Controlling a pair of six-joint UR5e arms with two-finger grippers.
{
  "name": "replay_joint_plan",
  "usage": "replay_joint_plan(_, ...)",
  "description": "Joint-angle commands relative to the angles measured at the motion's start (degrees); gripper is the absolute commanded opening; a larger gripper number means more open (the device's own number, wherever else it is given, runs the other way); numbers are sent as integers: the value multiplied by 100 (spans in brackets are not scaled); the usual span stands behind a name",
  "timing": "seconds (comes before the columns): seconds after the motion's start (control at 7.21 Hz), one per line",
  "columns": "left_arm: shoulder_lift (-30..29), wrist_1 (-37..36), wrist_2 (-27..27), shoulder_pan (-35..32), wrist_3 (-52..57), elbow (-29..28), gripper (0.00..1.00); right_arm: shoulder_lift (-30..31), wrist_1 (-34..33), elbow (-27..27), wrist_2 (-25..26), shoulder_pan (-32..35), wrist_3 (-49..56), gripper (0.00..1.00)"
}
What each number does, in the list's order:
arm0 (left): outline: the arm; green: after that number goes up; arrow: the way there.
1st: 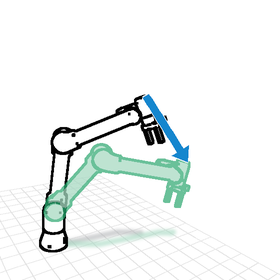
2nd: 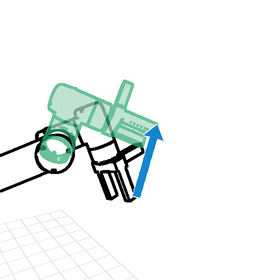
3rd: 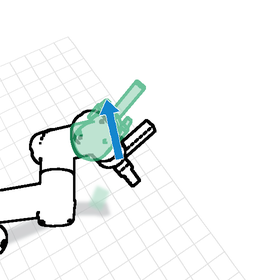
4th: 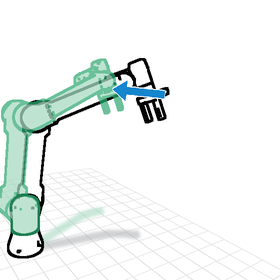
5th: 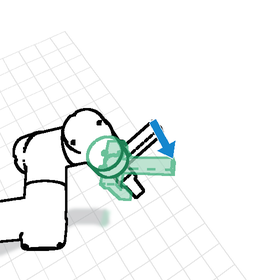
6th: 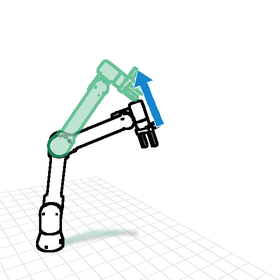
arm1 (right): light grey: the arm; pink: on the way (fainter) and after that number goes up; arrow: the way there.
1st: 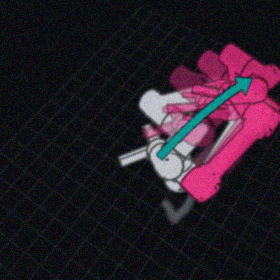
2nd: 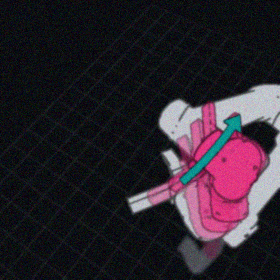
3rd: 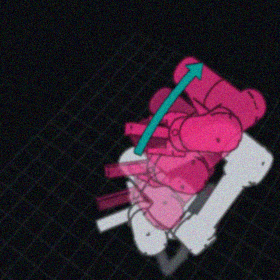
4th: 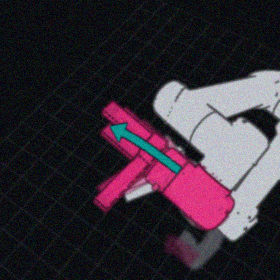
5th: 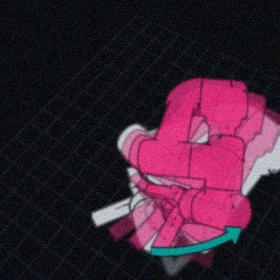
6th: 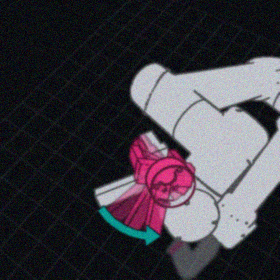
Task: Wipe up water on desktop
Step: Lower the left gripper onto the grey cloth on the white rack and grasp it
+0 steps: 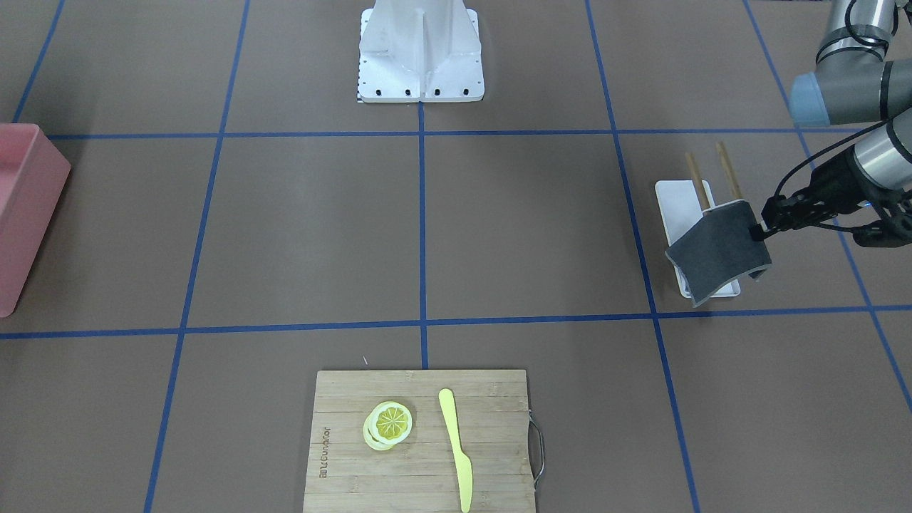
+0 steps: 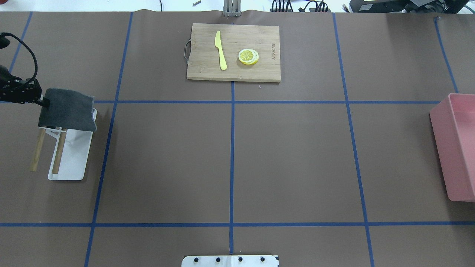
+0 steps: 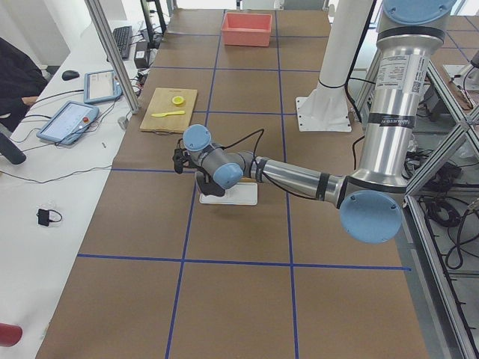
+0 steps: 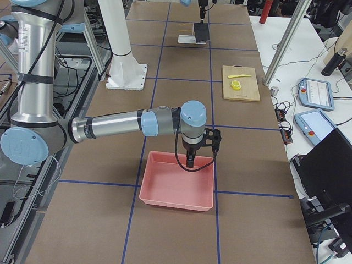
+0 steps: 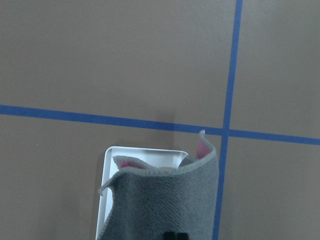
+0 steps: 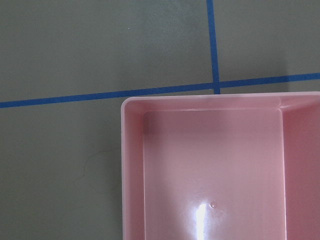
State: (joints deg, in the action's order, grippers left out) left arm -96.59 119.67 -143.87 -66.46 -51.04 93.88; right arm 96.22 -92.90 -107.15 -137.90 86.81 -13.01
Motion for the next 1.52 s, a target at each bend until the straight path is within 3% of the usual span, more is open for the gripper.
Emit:
replay_joint_plan(0.0,35,-5,-53,-16,15,-1,37,-7,0,1,-17,-6,-17,100)
replay_joint_plan(0.14,52,-13,-54,-17,15,-10,55,-7,0,1,-43,3,-17,100)
replay_joint_plan(0.42,53,-22,-45,-17,15,-10,62,2,0,-8,-70,-6,-70,100)
replay_joint_plan(0.83,18,-22,-18,1,24,-71,60,2,0,1,-70,-6,-70,100)
replay_joint_plan(1.39,0,-14,-1,1,33,-124,45,2,0,1,-105,-15,-70,100)
